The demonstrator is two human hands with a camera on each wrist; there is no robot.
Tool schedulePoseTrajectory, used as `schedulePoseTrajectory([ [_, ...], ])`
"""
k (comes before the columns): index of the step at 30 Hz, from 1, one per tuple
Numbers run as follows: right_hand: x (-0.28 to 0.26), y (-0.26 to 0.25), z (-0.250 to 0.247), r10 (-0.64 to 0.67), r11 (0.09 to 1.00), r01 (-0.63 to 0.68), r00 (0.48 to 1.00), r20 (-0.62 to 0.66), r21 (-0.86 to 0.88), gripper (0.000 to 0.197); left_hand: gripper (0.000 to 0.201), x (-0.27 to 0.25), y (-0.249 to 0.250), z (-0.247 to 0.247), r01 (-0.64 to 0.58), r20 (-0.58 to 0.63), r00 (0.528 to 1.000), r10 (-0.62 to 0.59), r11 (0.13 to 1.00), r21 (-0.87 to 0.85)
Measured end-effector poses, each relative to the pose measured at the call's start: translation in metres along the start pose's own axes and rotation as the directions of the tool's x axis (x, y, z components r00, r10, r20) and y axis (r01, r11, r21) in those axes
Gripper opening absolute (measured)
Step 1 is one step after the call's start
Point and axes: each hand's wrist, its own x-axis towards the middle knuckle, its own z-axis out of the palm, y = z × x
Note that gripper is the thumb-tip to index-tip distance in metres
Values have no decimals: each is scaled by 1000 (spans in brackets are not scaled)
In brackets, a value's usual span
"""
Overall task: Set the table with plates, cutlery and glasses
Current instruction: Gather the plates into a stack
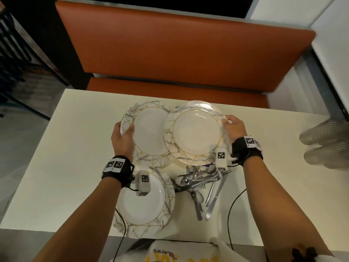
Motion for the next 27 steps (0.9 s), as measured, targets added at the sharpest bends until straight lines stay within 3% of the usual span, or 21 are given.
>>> schedulePoseTrajectory([
  [2,-12,0,14,20,999,-21,999,26,40,17,26,-2,-2,0,61,23,998,-60,998,-33],
  [5,-26,0,38,10,1000,-11,998,56,18,19,40,-2,-8,-3,136,33,990,-134,987,-82],
  [9,-49,-1,64,-51,984,59,997,51,-168,28,45,-6,-7,-2,217,23,976,-216,966,-141],
  [11,-58,1,72,-63,982,70,997,45,-173,29,55,-3,-10,-3,293,8,955,-295,943,-158],
  [15,-73,1,85,-76,982,87,995,70,-169,37,67,32,-52,-11,315,32,948,-316,922,-225],
  [17,-79,0,87,-88,979,99,994,68,-178,41,76,21,-45,-9,357,67,934,-351,908,-219],
  [19,-84,-1,87,-87,981,95,995,49,-170,42,67,-6,-22,-2,334,74,943,-326,919,-210],
  [22,-88,-2,92,-82,985,81,997,-1,-152,43,23,-16,-25,1,190,9,981,-192,961,-199],
  [24,-92,-3,100,-103,984,97,994,-32,-151,47,29,-21,-28,0,119,6,993,-119,980,-158],
  [27,-96,-6,112,-126,981,114,990,-69,-156,49,58,-30,-33,-4,52,24,999,-49,991,-127],
])
